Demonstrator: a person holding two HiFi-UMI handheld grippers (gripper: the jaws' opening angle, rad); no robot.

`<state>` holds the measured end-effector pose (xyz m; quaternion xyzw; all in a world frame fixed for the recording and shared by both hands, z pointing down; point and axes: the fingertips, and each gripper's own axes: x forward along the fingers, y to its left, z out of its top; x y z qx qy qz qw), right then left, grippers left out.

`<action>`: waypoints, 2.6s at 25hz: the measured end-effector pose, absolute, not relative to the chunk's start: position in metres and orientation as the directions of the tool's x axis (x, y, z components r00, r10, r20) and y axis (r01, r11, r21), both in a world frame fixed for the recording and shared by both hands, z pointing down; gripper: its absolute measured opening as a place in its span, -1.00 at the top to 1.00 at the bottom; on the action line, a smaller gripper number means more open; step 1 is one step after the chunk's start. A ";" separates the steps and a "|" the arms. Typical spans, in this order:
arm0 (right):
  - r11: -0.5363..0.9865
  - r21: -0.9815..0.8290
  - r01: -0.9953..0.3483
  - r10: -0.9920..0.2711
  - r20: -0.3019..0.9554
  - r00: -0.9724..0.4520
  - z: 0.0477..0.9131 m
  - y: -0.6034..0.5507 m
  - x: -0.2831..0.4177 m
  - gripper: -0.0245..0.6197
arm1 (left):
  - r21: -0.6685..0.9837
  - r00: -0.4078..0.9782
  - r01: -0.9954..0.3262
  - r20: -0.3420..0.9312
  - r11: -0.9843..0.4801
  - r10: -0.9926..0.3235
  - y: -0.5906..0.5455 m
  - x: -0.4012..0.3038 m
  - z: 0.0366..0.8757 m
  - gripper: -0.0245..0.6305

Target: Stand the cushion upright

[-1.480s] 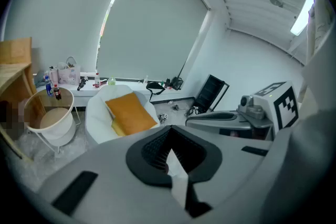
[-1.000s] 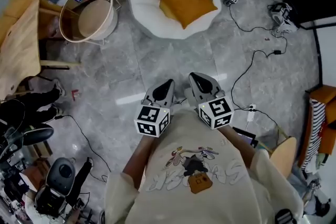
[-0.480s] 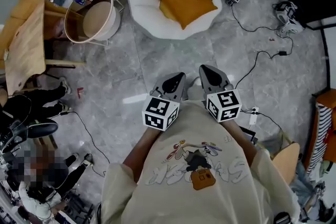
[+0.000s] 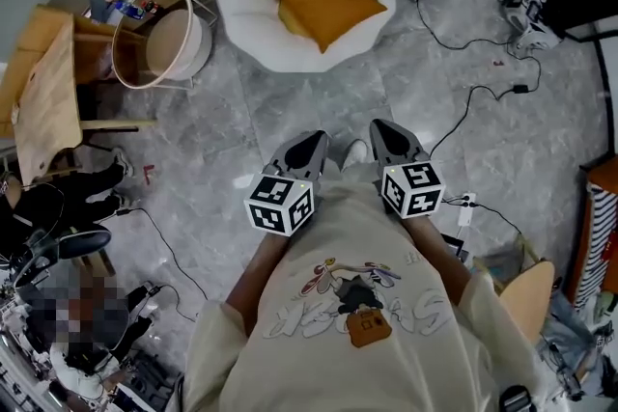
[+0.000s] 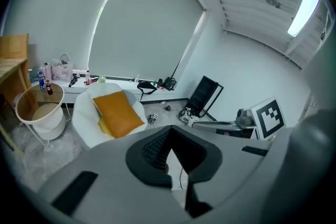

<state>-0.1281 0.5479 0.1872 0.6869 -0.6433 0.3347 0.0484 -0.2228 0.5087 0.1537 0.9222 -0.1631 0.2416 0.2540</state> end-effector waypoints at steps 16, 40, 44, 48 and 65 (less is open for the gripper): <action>-0.257 -0.276 -0.926 -0.815 0.576 0.055 0.200 0.473 -0.042 0.86 | 0.481 0.860 -0.312 0.509 -0.819 -0.029 0.418 -0.118 0.174 0.91; -0.183 -0.218 -0.959 -0.798 0.603 0.016 0.186 0.266 -0.013 0.86 | 0.526 0.878 -0.363 0.469 -0.769 -0.093 0.205 -0.085 0.181 0.91; -0.182 -0.202 -0.962 -0.799 0.601 0.025 0.182 0.256 -0.013 0.86 | 0.531 0.890 -0.357 0.444 -0.768 -0.106 0.192 -0.081 0.176 0.91; -0.156 -0.181 -0.971 -0.803 0.595 0.018 0.177 0.245 -0.019 0.86 | 0.534 0.896 -0.356 0.429 -0.767 -0.117 0.187 -0.087 0.176 0.91; 0.045 -0.217 -0.975 -0.791 0.588 -0.168 0.177 0.174 0.009 0.86 | 0.548 0.849 -0.518 0.423 -0.657 -0.316 0.122 -0.069 0.173 0.91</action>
